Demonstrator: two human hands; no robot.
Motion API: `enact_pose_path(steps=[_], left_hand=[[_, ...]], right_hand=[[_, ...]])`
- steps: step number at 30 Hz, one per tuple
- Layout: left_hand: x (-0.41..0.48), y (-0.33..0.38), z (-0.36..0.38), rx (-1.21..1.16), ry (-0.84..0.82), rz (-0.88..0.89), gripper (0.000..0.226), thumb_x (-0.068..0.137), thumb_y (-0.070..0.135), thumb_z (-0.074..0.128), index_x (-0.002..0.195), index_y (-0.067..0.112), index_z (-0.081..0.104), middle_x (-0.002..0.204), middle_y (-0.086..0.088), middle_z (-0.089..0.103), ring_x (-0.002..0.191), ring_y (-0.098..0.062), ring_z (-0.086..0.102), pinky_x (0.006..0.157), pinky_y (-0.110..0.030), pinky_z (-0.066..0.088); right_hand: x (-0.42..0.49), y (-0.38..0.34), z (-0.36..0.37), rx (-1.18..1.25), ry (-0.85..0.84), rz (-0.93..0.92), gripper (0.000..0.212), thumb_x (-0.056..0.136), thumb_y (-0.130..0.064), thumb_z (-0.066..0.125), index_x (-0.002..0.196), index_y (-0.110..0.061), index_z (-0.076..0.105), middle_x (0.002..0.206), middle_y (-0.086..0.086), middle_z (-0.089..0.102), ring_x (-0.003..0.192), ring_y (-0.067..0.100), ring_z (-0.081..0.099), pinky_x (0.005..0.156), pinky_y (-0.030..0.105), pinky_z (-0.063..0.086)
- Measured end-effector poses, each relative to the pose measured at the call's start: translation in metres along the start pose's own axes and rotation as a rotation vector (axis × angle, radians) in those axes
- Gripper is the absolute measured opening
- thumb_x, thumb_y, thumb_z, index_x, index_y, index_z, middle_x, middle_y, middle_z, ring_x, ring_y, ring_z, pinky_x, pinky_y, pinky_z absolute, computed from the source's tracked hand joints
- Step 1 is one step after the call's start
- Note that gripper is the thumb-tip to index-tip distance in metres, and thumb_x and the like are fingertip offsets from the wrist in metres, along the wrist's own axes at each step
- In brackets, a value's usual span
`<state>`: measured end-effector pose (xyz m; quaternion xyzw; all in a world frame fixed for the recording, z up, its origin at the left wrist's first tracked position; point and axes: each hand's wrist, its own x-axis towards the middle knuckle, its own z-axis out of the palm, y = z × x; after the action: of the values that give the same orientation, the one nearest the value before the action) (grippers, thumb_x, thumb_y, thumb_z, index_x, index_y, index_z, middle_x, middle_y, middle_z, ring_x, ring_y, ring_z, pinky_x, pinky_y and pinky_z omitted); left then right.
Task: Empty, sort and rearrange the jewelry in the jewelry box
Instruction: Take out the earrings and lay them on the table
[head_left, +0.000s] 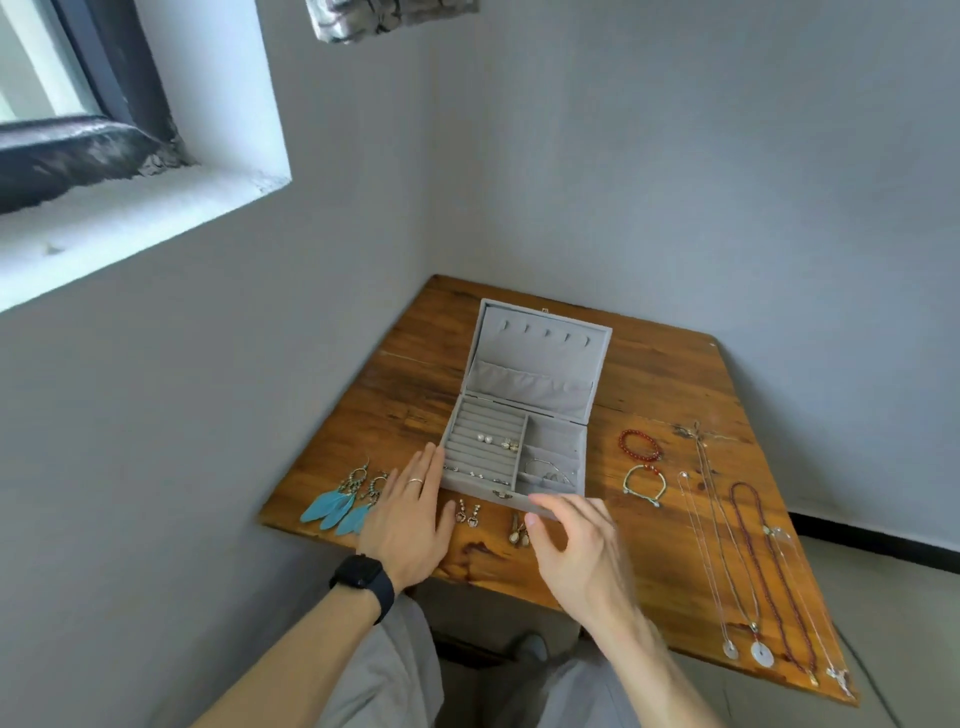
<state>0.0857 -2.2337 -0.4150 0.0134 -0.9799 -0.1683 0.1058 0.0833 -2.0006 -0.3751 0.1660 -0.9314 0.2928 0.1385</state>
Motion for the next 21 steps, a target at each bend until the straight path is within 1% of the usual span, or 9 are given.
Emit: enact_pose_path(steps=[1,4,6,9,12,15,18,21], left_hand=[[0.000,-0.001,0.002,0.014,0.009,0.006,0.069,0.102,0.047,0.029,0.160,0.022,-0.002,0.167,0.002,0.010,0.152,-0.014,0.014,0.122,-0.033,0.006],[-0.001,-0.003,0.006,0.054,0.029,0.004,0.068,0.102,0.044,0.023,0.160,0.021,-0.002,0.167,0.002,0.011,0.152,-0.014,0.016,0.122,-0.036,0.007],[-0.002,-0.002,0.006,0.058,0.031,0.000,0.067,0.102,0.044,0.023,0.160,0.020,0.000,0.166,0.001,0.014,0.151,-0.015,0.019,0.122,-0.038,0.006],[-0.002,-0.002,0.007,0.074,0.026,0.002,0.067,0.101,0.045,0.021,0.160,0.019,0.002,0.166,0.001,0.015,0.152,-0.016,0.019,0.122,-0.038,0.000],[-0.002,-0.003,0.007,0.059,0.022,-0.005,0.067,0.101,0.045,0.021,0.160,0.018,0.006,0.166,0.001,0.018,0.152,-0.016,0.019,0.121,-0.039,-0.003],[-0.002,-0.003,0.006,0.054,0.038,0.000,0.066,0.100,0.044,0.024,0.160,0.016,0.013,0.164,-0.001,0.023,0.151,-0.017,0.023,0.121,-0.042,-0.001],[-0.002,-0.004,0.005,0.052,0.039,0.006,0.066,0.101,0.044,0.022,0.160,0.016,0.010,0.165,-0.001,0.019,0.152,-0.017,0.018,0.121,-0.041,-0.004],[-0.002,-0.004,0.004,0.043,0.030,0.007,0.067,0.100,0.044,0.021,0.160,0.017,0.005,0.166,-0.001,0.016,0.153,-0.016,0.015,0.122,-0.040,-0.005]], right_hand=[[0.013,-0.004,0.003,-0.028,-0.010,-0.021,0.027,0.096,-0.040,0.059,0.118,-0.029,0.070,0.115,-0.016,0.068,0.105,0.003,0.053,0.082,0.014,0.039],[0.055,-0.013,0.013,-0.121,-0.059,-0.058,0.029,0.097,-0.037,0.059,0.120,-0.025,0.070,0.116,-0.008,0.070,0.105,0.014,0.057,0.084,0.026,0.047],[0.080,-0.017,0.021,-0.192,-0.110,-0.061,0.032,0.098,-0.039,0.057,0.124,-0.024,0.068,0.118,-0.006,0.069,0.106,0.016,0.056,0.085,0.030,0.049],[0.109,-0.022,0.035,-0.288,-0.164,-0.060,0.034,0.099,-0.039,0.055,0.127,-0.024,0.066,0.124,-0.003,0.067,0.116,0.019,0.053,0.089,0.035,0.051],[0.126,-0.027,0.047,-0.354,-0.197,-0.059,0.036,0.099,-0.041,0.056,0.129,-0.022,0.066,0.128,-0.001,0.065,0.121,0.021,0.052,0.094,0.037,0.049],[0.131,-0.030,0.058,-0.414,-0.216,-0.066,0.032,0.099,-0.040,0.057,0.124,-0.024,0.069,0.122,0.000,0.067,0.116,0.022,0.053,0.093,0.037,0.050],[0.130,-0.033,0.062,-0.409,-0.170,-0.060,0.026,0.096,-0.036,0.062,0.116,-0.024,0.073,0.116,-0.001,0.070,0.112,0.019,0.053,0.091,0.036,0.051],[0.131,-0.035,0.060,-0.397,-0.172,-0.051,0.024,0.095,-0.035,0.065,0.113,-0.022,0.075,0.116,-0.002,0.070,0.113,0.019,0.052,0.095,0.038,0.048]])
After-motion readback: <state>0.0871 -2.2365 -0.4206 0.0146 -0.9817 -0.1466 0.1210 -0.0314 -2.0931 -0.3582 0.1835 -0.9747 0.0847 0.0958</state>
